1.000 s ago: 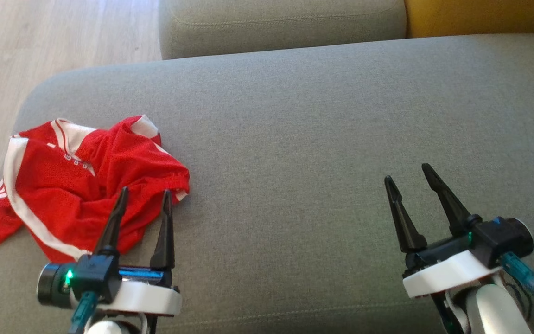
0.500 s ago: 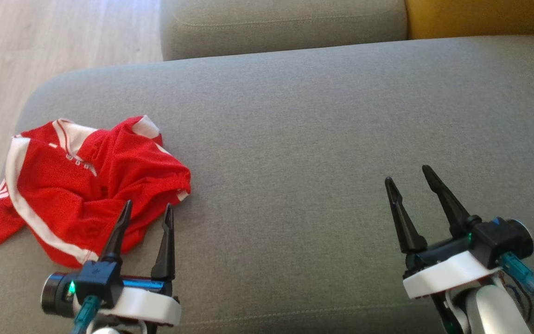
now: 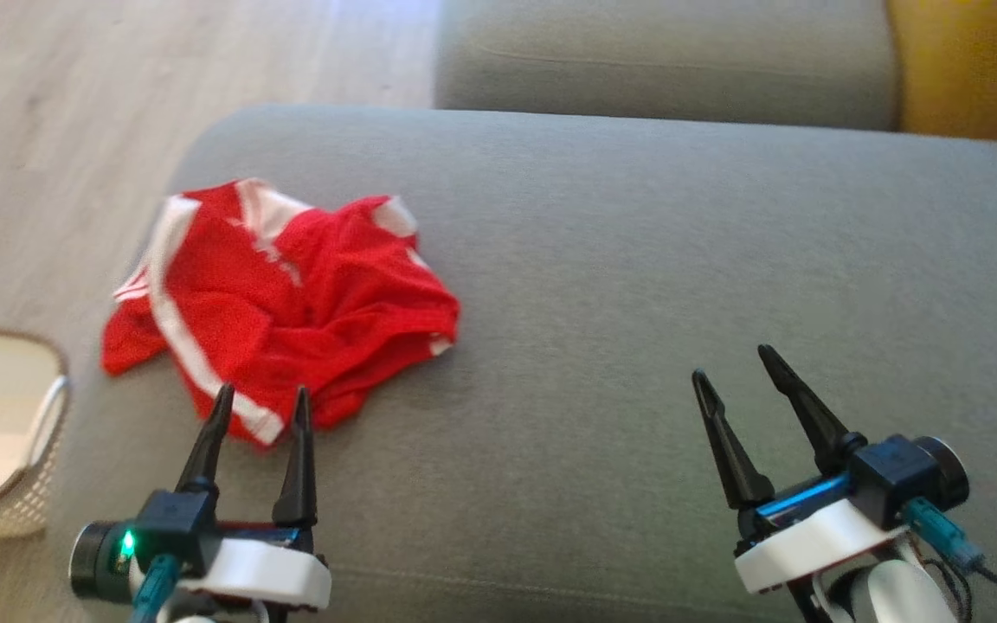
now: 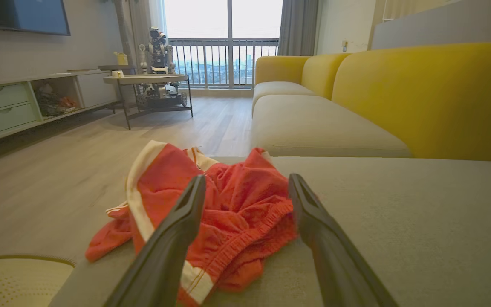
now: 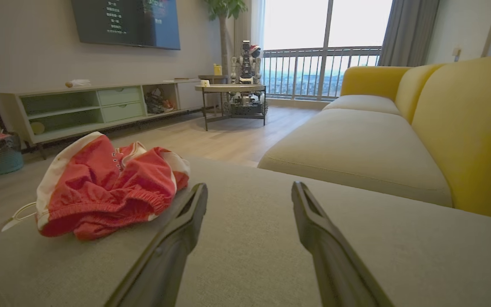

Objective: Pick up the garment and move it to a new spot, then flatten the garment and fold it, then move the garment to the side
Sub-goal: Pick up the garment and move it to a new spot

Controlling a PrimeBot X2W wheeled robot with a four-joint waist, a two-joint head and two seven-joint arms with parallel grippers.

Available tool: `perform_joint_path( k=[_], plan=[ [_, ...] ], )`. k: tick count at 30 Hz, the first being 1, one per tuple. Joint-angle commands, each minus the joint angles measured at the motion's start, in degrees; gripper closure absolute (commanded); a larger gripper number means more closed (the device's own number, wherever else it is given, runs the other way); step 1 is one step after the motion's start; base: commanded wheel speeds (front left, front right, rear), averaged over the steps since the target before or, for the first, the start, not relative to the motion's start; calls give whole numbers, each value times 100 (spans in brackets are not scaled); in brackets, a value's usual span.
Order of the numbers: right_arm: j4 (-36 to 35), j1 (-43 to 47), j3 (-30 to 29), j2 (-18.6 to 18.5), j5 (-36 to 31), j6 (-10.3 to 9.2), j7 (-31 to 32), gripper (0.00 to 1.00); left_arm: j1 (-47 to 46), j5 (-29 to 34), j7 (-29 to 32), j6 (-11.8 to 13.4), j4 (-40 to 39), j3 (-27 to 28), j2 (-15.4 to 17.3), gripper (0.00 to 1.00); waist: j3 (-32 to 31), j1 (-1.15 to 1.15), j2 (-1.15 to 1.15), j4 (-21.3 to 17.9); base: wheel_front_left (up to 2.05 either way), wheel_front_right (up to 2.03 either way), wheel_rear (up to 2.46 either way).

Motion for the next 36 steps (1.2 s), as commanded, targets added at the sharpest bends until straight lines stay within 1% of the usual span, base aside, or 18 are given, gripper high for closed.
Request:
perform_joint_path(
  k=[1,5,8,14,16,21,25,28,32,36],
  plan=[
    [-173,-85,153,-62,-38,-1,-54,0,-101,-25,-44,48,-191,197,-22,0,-49,0,0,336,0,0,0],
    [-182,-53,169,-62,-74,-1,-54,0,-97,-64,-44,73,-233,206,-24,0,51,0,0,713,0,0,0],
    [-168,-72,178,-62,-101,-1,-54,0,-112,-138,-44,115,-275,201,-25,0,133,0,0,907,0,0,0],
    [-168,-129,202,-62,-153,-1,-54,0,-192,-323,-44,195,-320,241,-26,0,307,0,0,1061,0,0,0],
    [-170,-164,211,-62,-197,-1,-54,0,-349,-353,-44,160,-324,295,-26,0,401,0,0,1056,0,0,0],
    [-181,-248,166,-62,-341,-1,-54,0,-1140,-222,-44,-93,-112,524,30,0,700,0,0,985,0,0,0],
    [-193,-329,169,-62,-454,-1,-54,0,-2013,-292,-44,-375,672,713,258,0,990,0,0,872,0,0,0],
    [-209,-421,194,-62,-535,-1,-54,0,-2755,-428,46,-594,1366,791,534,0,1230,0,0,771,0,0,0],
    [-261,-577,204,-62,-625,-1,-54,0,-3668,-645,632,-814,2160,712,1003,0,1580,0,0,644,0,0,0],
    [-293,-692,176,-62,-705,-1,-54,0,-4353,-1059,1156,-896,2834,426,1352,0,1852,0,0,592,0,0,0]
  ],
)
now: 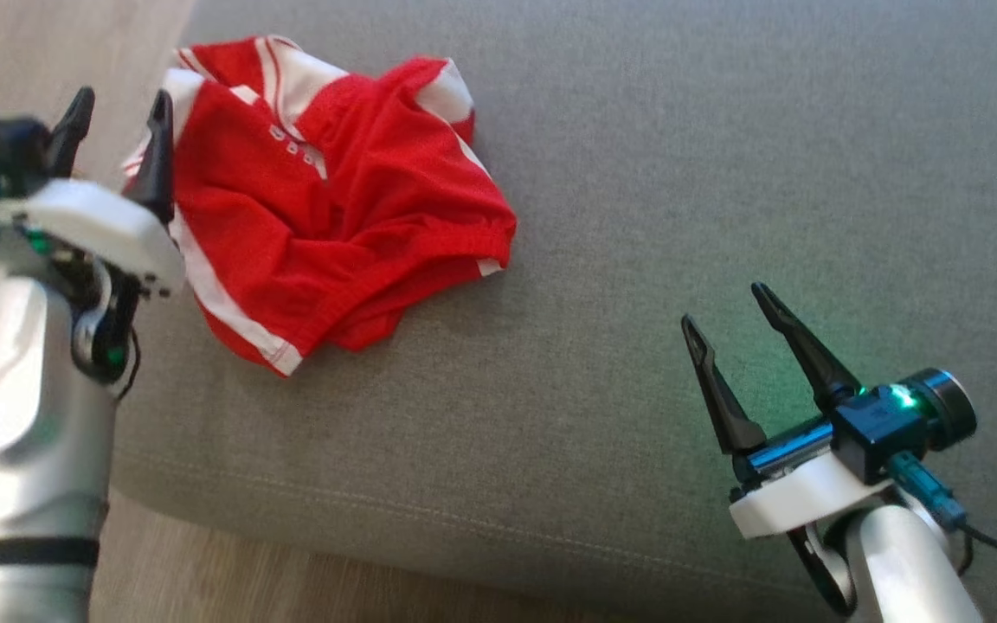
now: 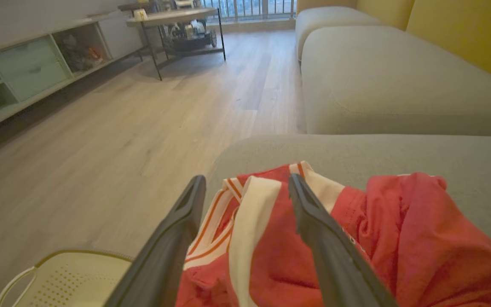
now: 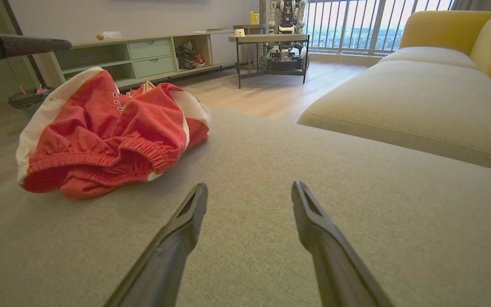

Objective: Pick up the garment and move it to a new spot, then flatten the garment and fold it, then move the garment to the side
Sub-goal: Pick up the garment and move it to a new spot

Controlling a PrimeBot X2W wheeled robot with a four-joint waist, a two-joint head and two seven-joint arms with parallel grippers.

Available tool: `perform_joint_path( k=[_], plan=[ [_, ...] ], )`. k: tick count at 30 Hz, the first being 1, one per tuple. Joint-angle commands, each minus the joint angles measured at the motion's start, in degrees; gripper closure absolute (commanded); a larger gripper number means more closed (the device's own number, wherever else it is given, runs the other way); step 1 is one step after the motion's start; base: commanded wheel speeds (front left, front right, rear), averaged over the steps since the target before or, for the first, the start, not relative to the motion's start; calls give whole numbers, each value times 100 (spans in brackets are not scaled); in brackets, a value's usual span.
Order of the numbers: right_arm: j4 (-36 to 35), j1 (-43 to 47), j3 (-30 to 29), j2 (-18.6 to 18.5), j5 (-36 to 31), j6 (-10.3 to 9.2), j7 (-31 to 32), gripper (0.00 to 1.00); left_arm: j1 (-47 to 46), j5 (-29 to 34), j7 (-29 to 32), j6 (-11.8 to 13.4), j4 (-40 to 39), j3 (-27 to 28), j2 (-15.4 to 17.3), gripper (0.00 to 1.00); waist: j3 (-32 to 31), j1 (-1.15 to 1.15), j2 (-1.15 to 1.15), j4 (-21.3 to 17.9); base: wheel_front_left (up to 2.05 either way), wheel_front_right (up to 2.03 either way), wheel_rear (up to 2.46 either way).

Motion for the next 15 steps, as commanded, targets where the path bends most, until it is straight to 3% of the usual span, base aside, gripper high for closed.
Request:
perform_joint_path(
  k=[1,7,11,15],
  plan=[
    [-194,-148,128,-34,-59,-1,-54,0,-273,-187,91,-28,-26,-12,320,0,211,-2,0,-83,0,0,0],
    [-217,-280,133,-34,-138,-1,-54,0,-731,-1253,495,-32,599,-1034,708,0,452,-2,0,-133,0,0,0],
    [-210,-374,168,-34,-143,-1,-54,0,-954,-1662,508,-33,1032,-1487,966,0,537,-2,0,-179,0,0,0],
    [-178,-367,173,-34,-136,-1,-54,0,-1062,-1765,345,-33,1354,-1769,1018,0,562,-2,0,-174,0,0,0]
  ],
)
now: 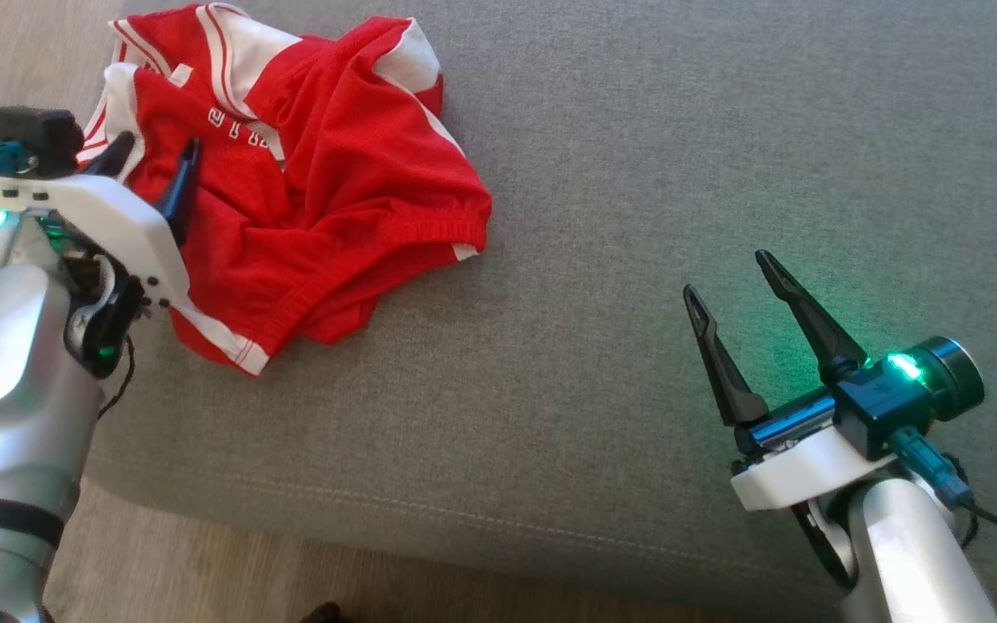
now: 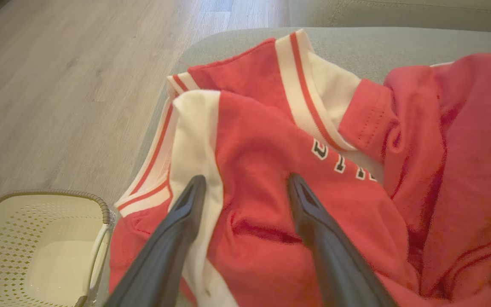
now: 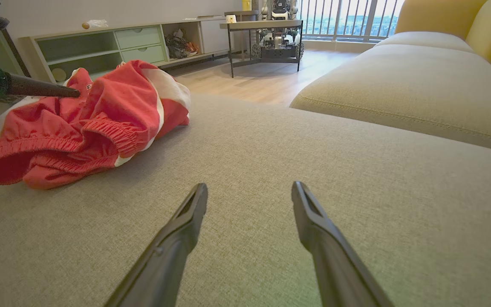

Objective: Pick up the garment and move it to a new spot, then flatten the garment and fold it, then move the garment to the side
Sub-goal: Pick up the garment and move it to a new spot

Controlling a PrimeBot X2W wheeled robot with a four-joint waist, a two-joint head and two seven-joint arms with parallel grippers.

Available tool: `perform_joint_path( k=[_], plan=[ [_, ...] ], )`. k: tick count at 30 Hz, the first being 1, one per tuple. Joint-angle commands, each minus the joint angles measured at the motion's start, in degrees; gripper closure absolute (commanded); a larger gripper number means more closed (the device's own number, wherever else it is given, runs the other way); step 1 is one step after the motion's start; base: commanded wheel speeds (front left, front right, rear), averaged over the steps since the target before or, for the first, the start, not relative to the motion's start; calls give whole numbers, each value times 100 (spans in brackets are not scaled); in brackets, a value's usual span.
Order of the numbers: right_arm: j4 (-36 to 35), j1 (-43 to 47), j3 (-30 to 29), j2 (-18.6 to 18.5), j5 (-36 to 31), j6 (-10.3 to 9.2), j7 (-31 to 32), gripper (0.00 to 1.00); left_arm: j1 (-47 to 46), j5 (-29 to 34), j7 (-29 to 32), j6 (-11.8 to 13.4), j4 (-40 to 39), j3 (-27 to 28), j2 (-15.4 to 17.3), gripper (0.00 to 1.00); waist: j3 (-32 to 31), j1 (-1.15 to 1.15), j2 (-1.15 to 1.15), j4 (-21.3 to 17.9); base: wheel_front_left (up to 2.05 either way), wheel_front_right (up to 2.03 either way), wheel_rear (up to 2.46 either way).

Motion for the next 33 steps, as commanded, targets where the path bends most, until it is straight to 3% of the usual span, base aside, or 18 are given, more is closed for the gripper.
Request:
perform_joint_path(
  k=[1,8,9,10,21,24,29,33],
  plan=[
    [-173,-45,160,8,-22,-1,-54,0,-255,-50,-71,9,7,93,342,0,17,0,0,12,0,0,0],
    [-155,-109,175,8,-29,-1,-54,0,-445,24,-603,8,601,-254,223,2,104,0,0,30,0,0,0],
    [-147,-115,185,8,-18,-1,-54,0,-459,13,-691,8,664,-296,202,62,94,0,0,25,0,0,0],
    [-138,-116,199,8,-5,-1,-54,0,-469,-12,-790,8,714,-333,190,100,78,0,0,21,0,0,0],
    [-72,-98,255,8,255,-1,-54,0,-720,-125,-1562,8,317,-551,417,100,-263,0,0,-36,0,0,0],
    [-50,-90,298,8,382,-1,-54,0,-815,-34,-1583,32,-273,-318,551,100,-433,0,0,-86,0,0,0],
    [-37,-87,364,8,597,-1,-54,0,-784,327,-1586,277,-1614,196,676,100,-703,0,0,-242,0,0,0],
    [-20,-97,408,8,782,-1,-54,0,-779,478,-1579,287,-2206,181,706,100,-920,0,0,-480,0,0,0]
  ],
)
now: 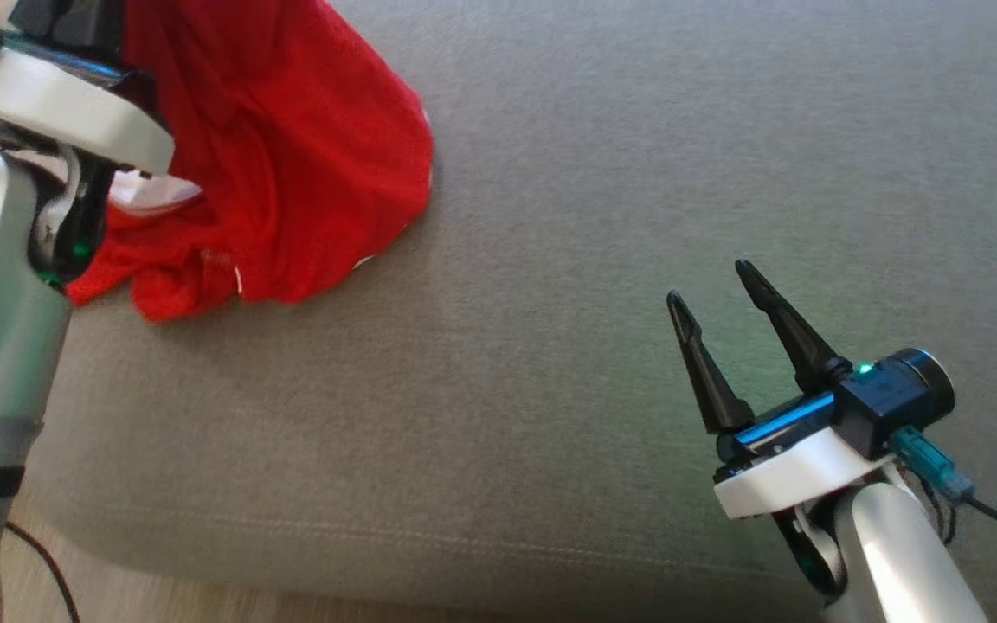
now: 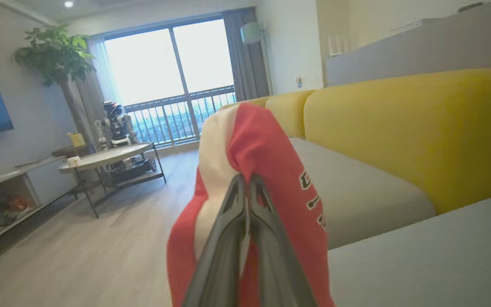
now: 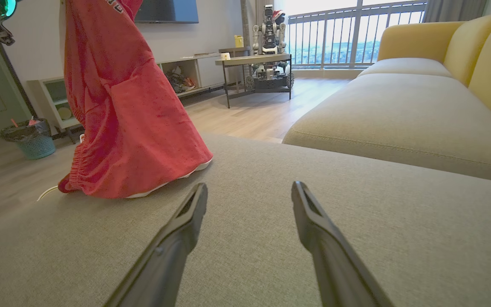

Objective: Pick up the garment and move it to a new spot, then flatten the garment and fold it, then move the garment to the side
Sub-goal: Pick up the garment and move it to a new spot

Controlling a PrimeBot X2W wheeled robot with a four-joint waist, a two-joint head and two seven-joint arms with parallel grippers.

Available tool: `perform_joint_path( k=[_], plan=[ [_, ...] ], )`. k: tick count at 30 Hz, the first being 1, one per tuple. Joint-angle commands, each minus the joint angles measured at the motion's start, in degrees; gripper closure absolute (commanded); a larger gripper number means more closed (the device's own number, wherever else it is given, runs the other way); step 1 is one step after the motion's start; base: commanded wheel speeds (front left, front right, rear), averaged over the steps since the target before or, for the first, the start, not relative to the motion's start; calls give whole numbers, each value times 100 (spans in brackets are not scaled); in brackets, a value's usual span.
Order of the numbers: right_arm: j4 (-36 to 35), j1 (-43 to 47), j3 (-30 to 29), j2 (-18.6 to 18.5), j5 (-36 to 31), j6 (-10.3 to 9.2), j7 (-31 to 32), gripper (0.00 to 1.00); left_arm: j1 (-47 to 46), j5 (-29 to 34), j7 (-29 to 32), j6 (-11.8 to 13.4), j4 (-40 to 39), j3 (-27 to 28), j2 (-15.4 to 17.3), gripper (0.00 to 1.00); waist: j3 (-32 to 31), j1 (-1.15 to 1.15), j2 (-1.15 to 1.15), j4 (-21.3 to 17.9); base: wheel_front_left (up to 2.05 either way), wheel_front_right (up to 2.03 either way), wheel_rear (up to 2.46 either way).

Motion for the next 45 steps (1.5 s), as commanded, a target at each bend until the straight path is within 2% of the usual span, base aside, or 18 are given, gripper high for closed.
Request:
perform_joint_path(
  k=[1,11,20,26,29,32,35,36,38,41,45],
  plan=[
    [-163,-91,180,9,103,-1,-54,0,-313,50,12,22,-318,193,343,100,-182,1,0,-243,0,0,0],
    [-311,-201,328,9,630,-1,-54,0,-644,183,720,61,-1571,20,574,100,-340,1,0,-1414,0,0,0],
    [-405,-238,326,9,906,-1,-54,0,-952,157,1313,66,-2330,-135,576,100,-260,1,0,-2508,0,0,0],
    [-543,-343,351,9,1141,-1,-54,0,-994,125,1668,55,-2300,-319,534,100,36,1,0,-3193,0,0,0],
    [-585,-373,357,9,1197,-1,-54,0,-963,122,1792,57,-2181,-424,482,100,156,1,0,-3355,0,0,0],
    [-653,-427,377,9,1291,-1,-54,0,-917,185,1906,49,-1898,-598,435,100,349,1,0,-3578,0,0,0],
    [-745,-510,462,9,1422,-1,-54,0,-917,217,1908,47,-1289,-671,434,100,612,1,0,-3830,0,0,0],
    [-763,-527,482,9,1452,-1,-54,0,-937,233,1871,40,-1122,-675,450,87,671,1,0,-3878,0,0,0],
    [-791,-543,503,9,1492,-1,-54,0,-957,234,1781,46,-823,-668,440,0,762,1,0,-3936,0,0,0],
    [-823,-547,463,9,1525,-1,-54,0,-987,240,1599,-6,-496,-719,415,0,828,1,0,-3920,0,0,0],
    [-842,-534,398,9,1419,-1,-54,0,-880,194,1253,13,-346,-742,286,0,746,1,0,-3659,0,0,0]
  ],
)
